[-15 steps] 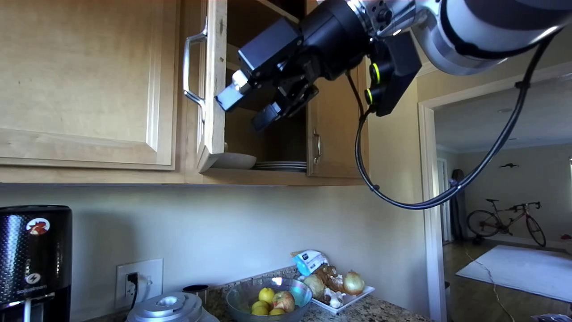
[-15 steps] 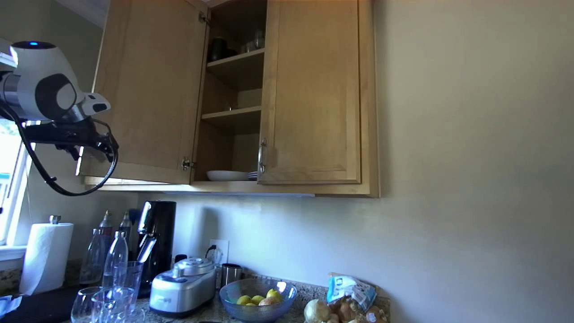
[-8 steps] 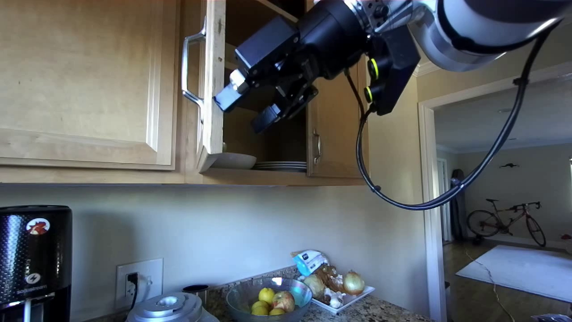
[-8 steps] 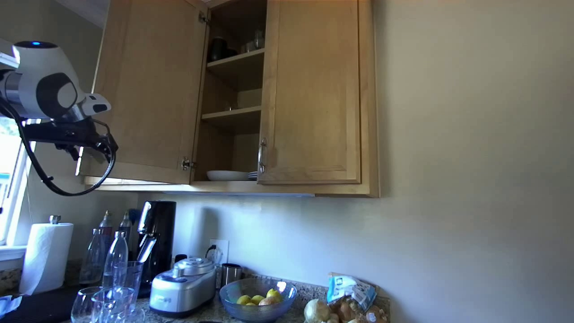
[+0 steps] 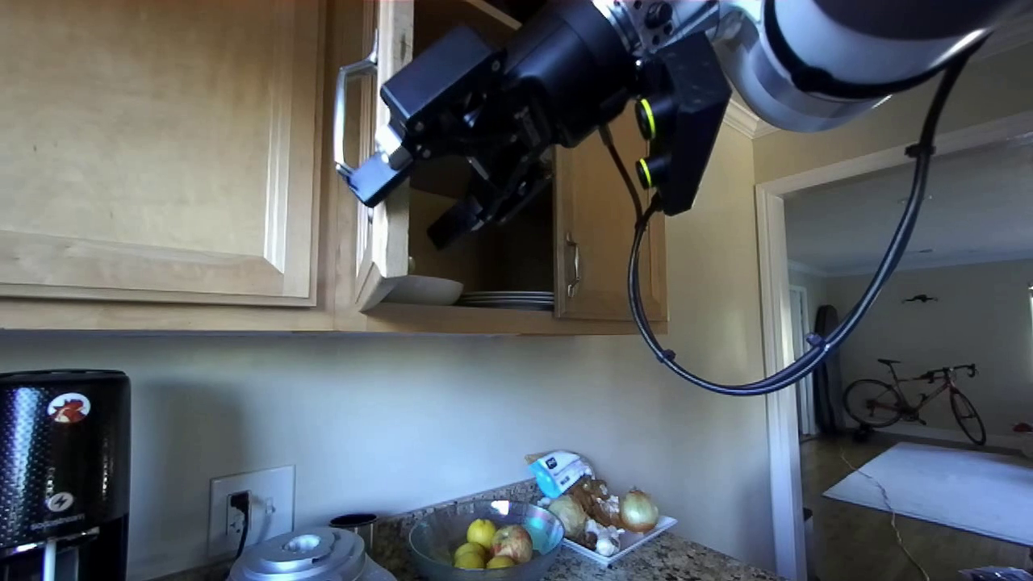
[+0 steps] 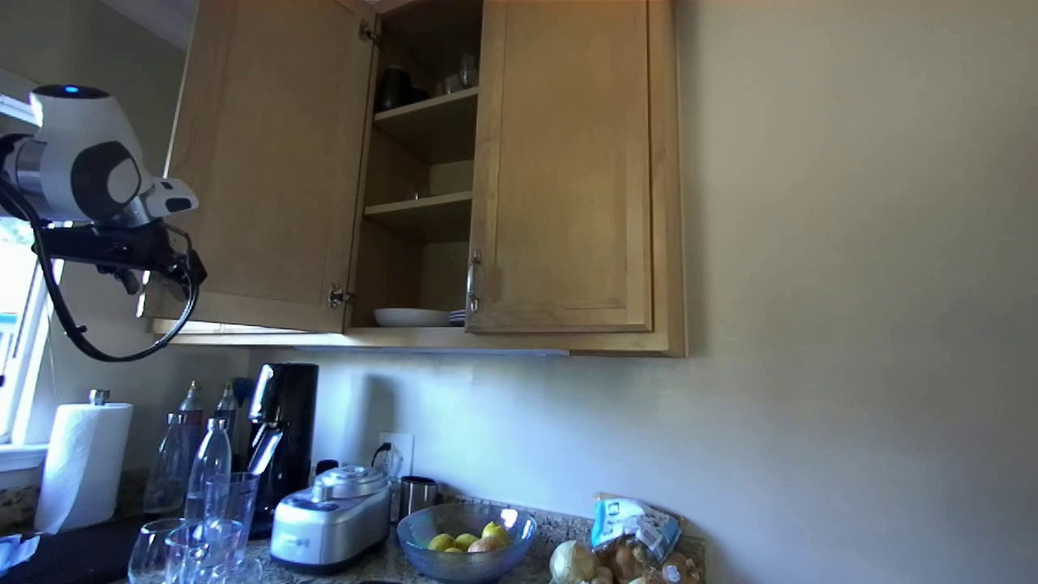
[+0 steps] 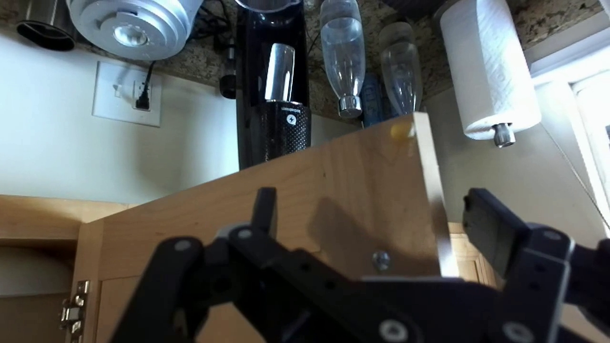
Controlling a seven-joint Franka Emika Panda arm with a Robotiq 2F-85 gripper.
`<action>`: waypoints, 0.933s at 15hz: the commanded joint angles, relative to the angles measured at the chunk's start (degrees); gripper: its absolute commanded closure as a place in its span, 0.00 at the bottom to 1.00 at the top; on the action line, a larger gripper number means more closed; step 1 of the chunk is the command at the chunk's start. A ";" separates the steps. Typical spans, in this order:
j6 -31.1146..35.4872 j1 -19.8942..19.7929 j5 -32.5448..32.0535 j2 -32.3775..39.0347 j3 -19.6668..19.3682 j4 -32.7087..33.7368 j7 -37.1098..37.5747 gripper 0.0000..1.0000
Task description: Close the cupboard
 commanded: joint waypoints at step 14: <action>-0.20 -6.25 -9.21 -1.32 0.56 -0.61 3.56 0.00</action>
